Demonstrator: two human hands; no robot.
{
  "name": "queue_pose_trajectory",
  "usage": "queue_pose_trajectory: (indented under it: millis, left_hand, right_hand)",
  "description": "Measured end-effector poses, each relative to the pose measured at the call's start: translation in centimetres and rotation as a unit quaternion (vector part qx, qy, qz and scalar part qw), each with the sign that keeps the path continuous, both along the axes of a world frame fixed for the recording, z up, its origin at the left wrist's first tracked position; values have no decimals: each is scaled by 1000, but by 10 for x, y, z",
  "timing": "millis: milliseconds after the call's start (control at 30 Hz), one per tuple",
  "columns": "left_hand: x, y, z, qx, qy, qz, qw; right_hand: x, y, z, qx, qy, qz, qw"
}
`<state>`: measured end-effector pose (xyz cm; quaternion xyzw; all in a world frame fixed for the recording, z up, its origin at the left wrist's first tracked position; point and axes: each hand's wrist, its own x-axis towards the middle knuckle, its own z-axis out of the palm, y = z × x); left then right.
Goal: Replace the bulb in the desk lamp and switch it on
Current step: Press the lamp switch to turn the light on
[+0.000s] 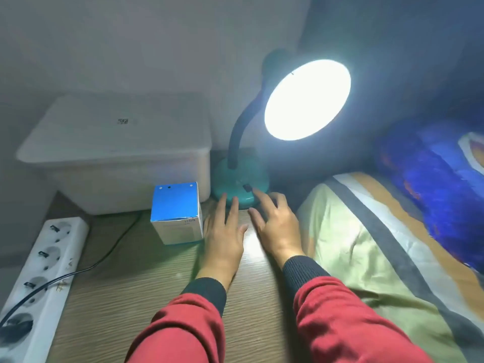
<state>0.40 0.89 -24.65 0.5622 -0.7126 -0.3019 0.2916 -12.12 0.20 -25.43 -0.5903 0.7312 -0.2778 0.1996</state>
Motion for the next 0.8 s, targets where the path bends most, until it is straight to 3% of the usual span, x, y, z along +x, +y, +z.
queue_pose_trajectory:
  millis: [133,800]
  left_hand:
    - [0,-4,-12,8,-72,2,997]
    - [-2,-10,-25,-34,-86,7,996]
  right_hand:
    - [0,-3,1,13,13,-4,1000]
    - [1,0,4,5,23,-6,1000]
